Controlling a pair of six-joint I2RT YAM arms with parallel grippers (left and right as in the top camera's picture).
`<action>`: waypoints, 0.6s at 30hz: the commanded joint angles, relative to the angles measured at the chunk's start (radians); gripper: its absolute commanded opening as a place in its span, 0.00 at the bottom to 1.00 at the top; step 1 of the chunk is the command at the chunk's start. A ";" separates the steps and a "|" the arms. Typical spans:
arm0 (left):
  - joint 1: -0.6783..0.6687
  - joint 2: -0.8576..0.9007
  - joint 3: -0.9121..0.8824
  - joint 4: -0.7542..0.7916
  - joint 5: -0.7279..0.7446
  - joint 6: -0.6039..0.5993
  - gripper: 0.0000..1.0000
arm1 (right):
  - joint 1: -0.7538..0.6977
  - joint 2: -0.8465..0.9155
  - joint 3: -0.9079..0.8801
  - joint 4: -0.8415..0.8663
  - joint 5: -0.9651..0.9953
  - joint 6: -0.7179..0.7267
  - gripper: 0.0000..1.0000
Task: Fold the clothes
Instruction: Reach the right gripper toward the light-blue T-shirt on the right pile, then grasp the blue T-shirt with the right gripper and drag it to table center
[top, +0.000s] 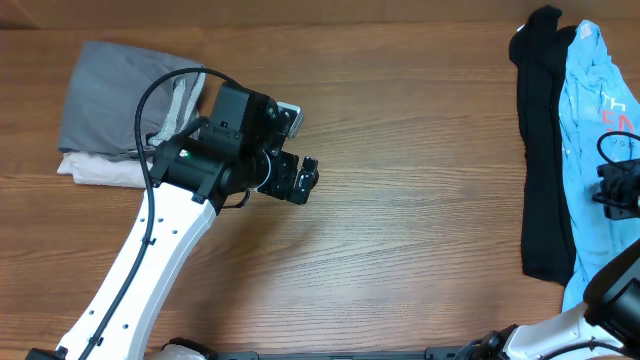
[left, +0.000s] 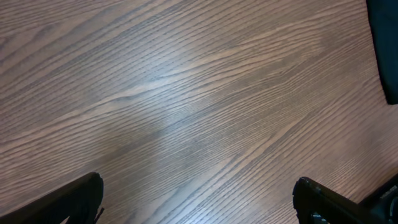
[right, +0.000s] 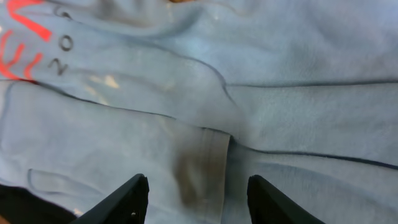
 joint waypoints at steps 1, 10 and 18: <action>-0.007 0.006 0.020 0.010 -0.006 -0.003 1.00 | 0.000 0.040 -0.005 0.013 0.013 0.012 0.56; -0.007 0.006 0.020 0.014 -0.021 -0.003 1.00 | 0.000 0.047 -0.005 0.035 0.012 0.011 0.59; -0.007 0.006 0.020 0.014 -0.021 -0.003 1.00 | 0.002 0.104 -0.005 0.043 -0.014 0.003 0.44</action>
